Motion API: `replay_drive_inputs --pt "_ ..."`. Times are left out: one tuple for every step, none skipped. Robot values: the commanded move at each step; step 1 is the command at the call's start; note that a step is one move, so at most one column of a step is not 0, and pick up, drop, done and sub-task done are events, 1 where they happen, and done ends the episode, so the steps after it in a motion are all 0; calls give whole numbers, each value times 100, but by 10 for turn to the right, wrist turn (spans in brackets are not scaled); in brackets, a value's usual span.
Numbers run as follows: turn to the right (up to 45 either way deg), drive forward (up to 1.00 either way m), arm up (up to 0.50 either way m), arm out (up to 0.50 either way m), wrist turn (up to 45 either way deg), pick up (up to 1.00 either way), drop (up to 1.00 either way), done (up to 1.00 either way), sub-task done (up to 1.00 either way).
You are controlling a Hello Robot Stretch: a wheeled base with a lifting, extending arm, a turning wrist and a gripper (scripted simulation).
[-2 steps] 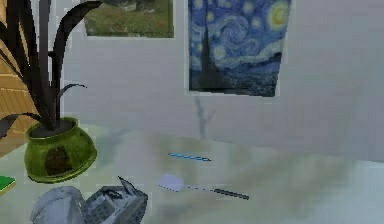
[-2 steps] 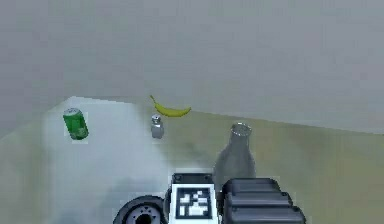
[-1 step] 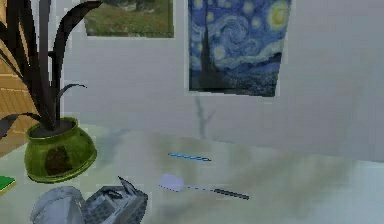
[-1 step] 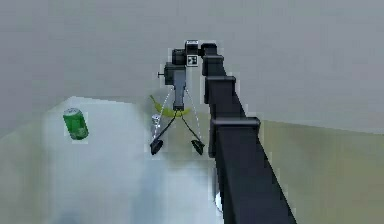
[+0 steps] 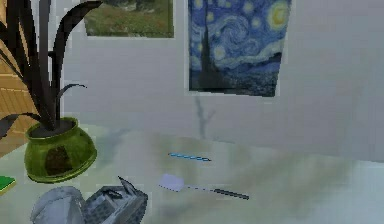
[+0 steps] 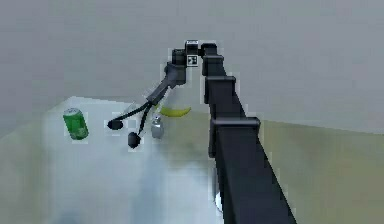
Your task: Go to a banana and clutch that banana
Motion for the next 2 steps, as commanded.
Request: replay_drive_inputs --pt "0 0 0 0 450 0 0 0 0" --pt "0 0 0 0 450 0 0 0 0"
